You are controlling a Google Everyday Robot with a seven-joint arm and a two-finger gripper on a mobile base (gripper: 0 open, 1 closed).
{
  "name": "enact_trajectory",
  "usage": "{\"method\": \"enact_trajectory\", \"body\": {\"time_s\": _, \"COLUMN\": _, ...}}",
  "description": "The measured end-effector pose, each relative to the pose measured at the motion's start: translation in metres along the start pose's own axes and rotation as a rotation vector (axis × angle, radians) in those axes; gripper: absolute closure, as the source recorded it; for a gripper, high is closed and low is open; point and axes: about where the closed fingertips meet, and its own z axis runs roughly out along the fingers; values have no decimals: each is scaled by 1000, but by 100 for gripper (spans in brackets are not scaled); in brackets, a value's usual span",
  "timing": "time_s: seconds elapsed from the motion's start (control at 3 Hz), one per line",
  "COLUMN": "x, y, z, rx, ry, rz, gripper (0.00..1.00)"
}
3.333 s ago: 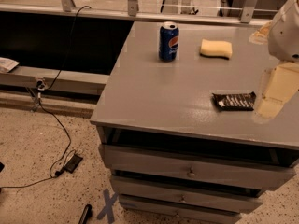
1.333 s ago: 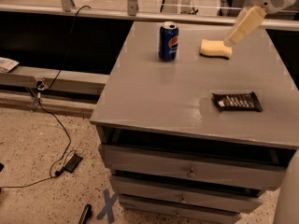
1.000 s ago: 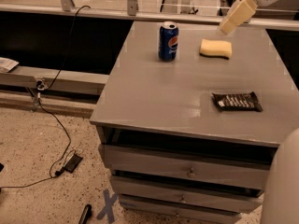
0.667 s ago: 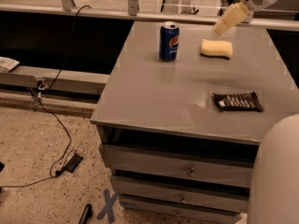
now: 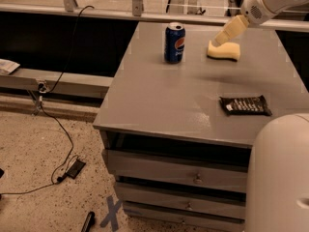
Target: Pick sponge
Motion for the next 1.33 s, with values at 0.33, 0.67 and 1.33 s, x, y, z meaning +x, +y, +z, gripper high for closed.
{"method": "enact_trajectory", "body": {"time_s": 0.33, "x": 4, "y": 1, "z": 11, "rx": 2, "ry": 20, "rz": 2, "gripper": 0}}
{"method": "enact_trajectory", "body": {"time_s": 0.67, "x": 19, "y": -11, "z": 27, "rx": 41, "ry": 11, "rz": 21, "gripper": 0}}
{"method": "enact_trajectory", "body": {"time_s": 1.33, "x": 42, "y": -37, "z": 39, "rx": 107, "ry": -141, "rz": 84, "gripper": 0}}
